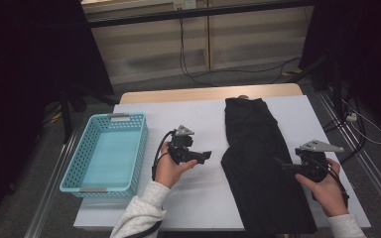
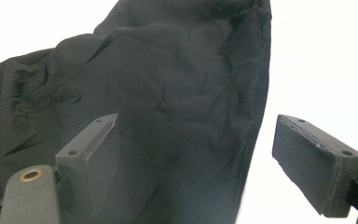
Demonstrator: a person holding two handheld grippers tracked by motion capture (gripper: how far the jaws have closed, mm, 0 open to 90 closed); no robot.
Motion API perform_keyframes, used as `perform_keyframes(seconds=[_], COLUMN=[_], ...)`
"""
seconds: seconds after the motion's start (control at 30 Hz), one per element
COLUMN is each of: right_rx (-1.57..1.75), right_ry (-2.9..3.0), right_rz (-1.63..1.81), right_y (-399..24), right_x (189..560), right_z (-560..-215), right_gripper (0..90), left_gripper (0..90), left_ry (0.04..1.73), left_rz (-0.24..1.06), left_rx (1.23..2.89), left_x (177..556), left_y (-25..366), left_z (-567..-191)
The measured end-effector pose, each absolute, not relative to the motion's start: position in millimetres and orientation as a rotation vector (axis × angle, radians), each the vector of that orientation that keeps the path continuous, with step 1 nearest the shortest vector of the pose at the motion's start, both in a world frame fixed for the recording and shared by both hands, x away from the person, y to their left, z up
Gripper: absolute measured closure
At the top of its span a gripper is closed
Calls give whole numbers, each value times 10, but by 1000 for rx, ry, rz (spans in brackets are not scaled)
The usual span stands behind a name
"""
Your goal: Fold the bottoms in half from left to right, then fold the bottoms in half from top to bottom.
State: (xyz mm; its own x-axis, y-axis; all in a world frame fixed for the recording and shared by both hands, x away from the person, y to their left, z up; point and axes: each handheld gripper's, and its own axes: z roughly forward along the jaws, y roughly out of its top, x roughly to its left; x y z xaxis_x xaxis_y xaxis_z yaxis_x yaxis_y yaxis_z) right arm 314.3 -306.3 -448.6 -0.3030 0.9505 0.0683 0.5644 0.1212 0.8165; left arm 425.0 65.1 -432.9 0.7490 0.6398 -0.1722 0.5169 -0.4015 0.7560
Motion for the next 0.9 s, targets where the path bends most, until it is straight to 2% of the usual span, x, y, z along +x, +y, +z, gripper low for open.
perform_keyframes(seconds=[0.9], right_rx=[1447], right_ry=[1917], right_rz=[1071], right_y=[-3039], right_x=[3065], right_z=[-4482], right_gripper=[146], left_gripper=[142], left_ry=[854], left_rz=[155], left_rx=[2119], left_x=[4656], left_y=[189], left_z=[-4477])
